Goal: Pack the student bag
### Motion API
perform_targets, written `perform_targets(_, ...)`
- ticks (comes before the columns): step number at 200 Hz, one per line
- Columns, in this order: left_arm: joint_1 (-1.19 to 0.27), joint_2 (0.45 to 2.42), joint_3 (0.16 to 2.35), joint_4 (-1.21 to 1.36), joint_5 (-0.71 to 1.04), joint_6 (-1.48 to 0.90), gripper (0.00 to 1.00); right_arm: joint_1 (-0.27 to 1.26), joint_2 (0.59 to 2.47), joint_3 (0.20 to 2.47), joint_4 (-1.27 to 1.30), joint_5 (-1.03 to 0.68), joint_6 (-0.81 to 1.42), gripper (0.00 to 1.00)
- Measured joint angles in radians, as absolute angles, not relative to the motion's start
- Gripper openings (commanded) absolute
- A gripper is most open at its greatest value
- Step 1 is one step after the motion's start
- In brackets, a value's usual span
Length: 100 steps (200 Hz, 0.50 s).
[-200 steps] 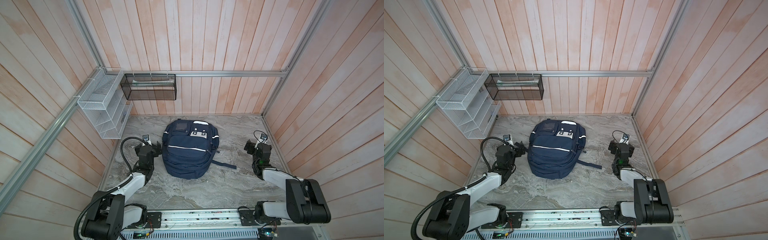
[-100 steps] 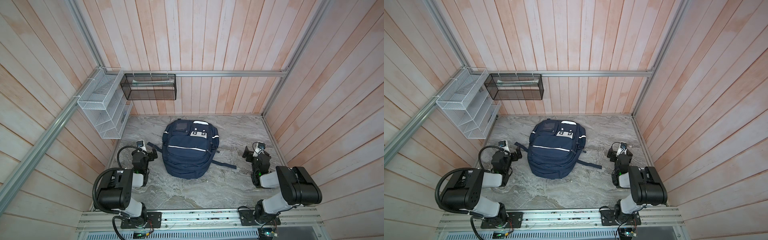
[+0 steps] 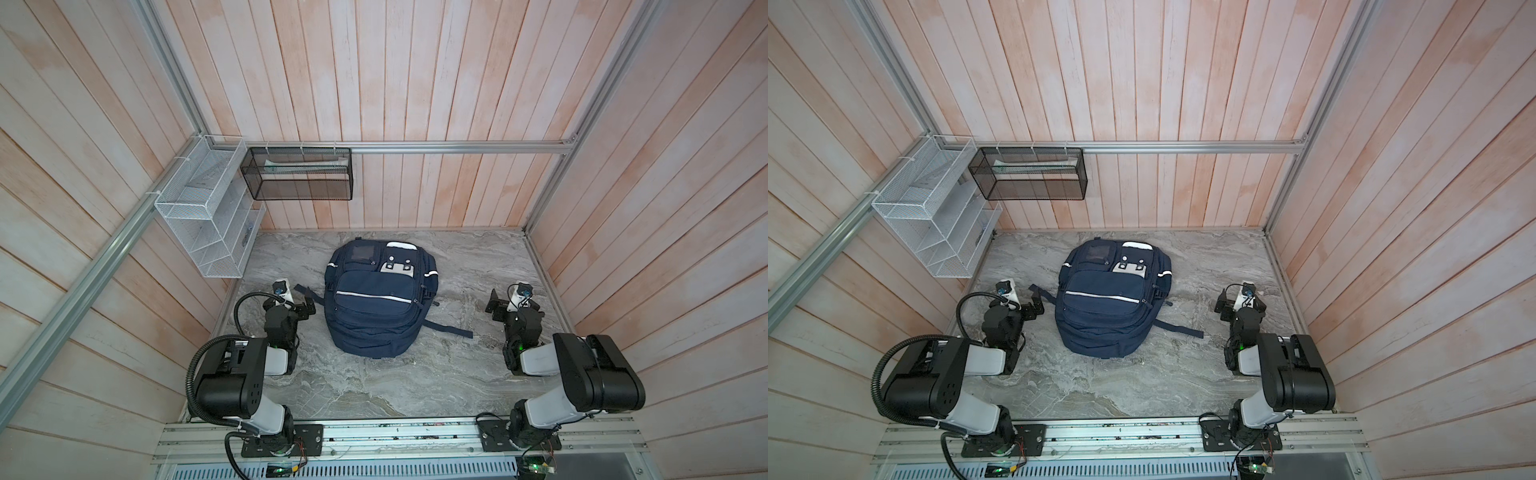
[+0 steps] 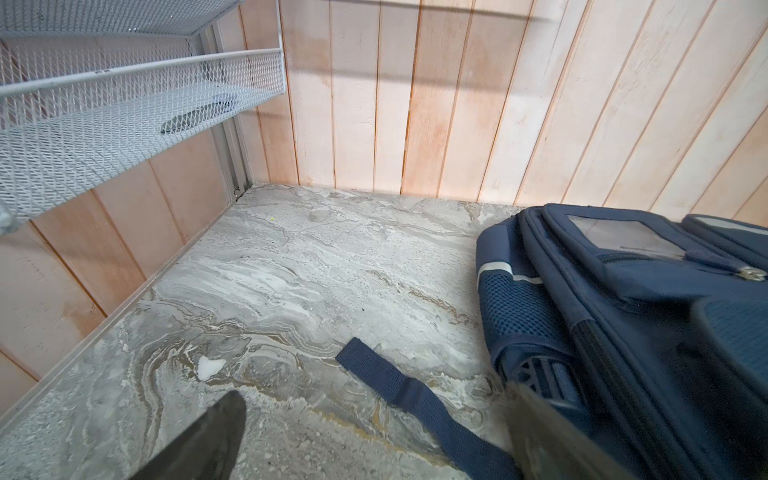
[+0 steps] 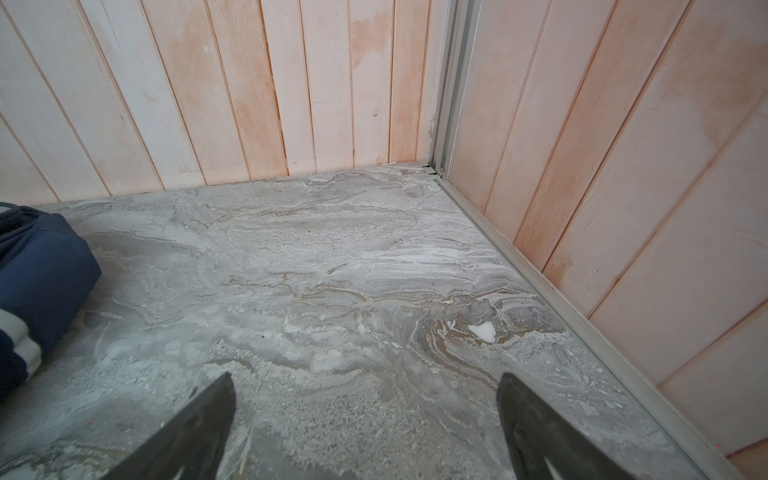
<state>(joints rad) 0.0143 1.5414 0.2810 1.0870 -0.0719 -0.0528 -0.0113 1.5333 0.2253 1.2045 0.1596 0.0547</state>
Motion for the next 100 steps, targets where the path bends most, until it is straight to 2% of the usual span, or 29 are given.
perform_targets(42,0.014,1.541,0.281,1.089,-0.078,-0.053,1.0,-0.012,1.523,0.216,1.22,0.154,0.051,0.98)
perform_targets(76,0.014,1.541,0.281,1.092,-0.08,-0.052,1.0,0.016,1.264,0.146,1.188,0.041,-0.022,0.98)
perform_targets(89,0.014,1.541,0.281,1.092,-0.081,-0.052,1.0,0.018,1.279,0.159,1.221,0.017,-0.035,0.98)
perform_targets(100,0.014,1.541,0.281,1.093,-0.082,-0.052,1.0,0.018,1.371,0.181,1.25,0.021,-0.037,0.98)
